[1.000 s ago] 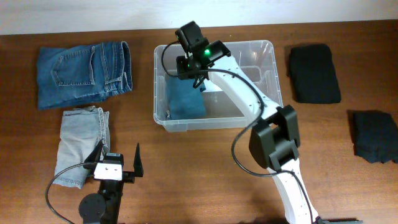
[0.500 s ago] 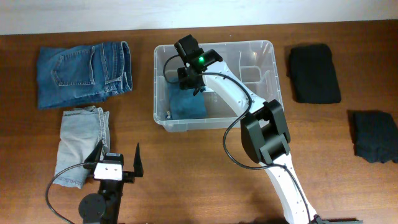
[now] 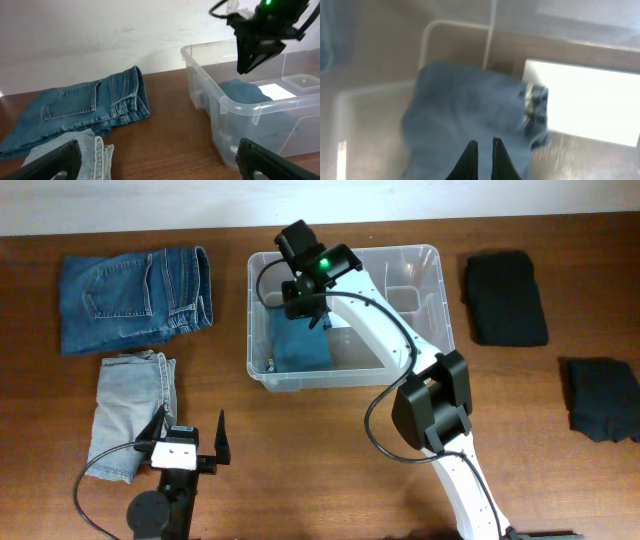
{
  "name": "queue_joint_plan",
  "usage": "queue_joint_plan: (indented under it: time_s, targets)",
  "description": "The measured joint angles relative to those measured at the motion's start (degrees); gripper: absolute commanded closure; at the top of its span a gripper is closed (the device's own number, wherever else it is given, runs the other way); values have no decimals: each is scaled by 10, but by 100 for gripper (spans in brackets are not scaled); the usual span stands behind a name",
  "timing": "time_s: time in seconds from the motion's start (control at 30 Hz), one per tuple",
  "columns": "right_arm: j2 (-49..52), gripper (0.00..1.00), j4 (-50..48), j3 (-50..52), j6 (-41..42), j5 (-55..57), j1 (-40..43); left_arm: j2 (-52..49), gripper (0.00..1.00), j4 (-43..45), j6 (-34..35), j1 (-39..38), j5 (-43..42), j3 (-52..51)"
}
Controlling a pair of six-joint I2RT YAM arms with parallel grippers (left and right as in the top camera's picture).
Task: Pack container
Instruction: 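Open the right gripper and raise it out of the container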
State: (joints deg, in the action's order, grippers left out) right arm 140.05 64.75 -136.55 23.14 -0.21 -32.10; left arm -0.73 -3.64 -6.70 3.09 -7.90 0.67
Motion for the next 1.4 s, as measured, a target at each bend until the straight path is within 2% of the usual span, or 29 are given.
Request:
queue_joint_plan:
  time_s: [0.23,0.5,0.67,0.9,1.0,1.2,1.4]
  targets:
    - [-3,94,16,18,21,-3,-32,0,1,0,0,0,0,0]
    - [-3,94,-65,136,38,-13,-46,0,1,0,0,0,0,0]
    - [-3,94,-89,155,39,-22,-46,0,1,0,0,0,0,0]
    - [-3,94,-71,132,34,-21,-46,0,1,0,0,0,0,0]
    - [-3,86,-32,77,32,-3,-42,0,1,0,0,0,0,0]
    - [-5,83,7,-16,28,30,-23,0,1,0,0,0,0,0]
    - [-6,82,5,-3,28,36,21,0,1,0,0,0,0,0]
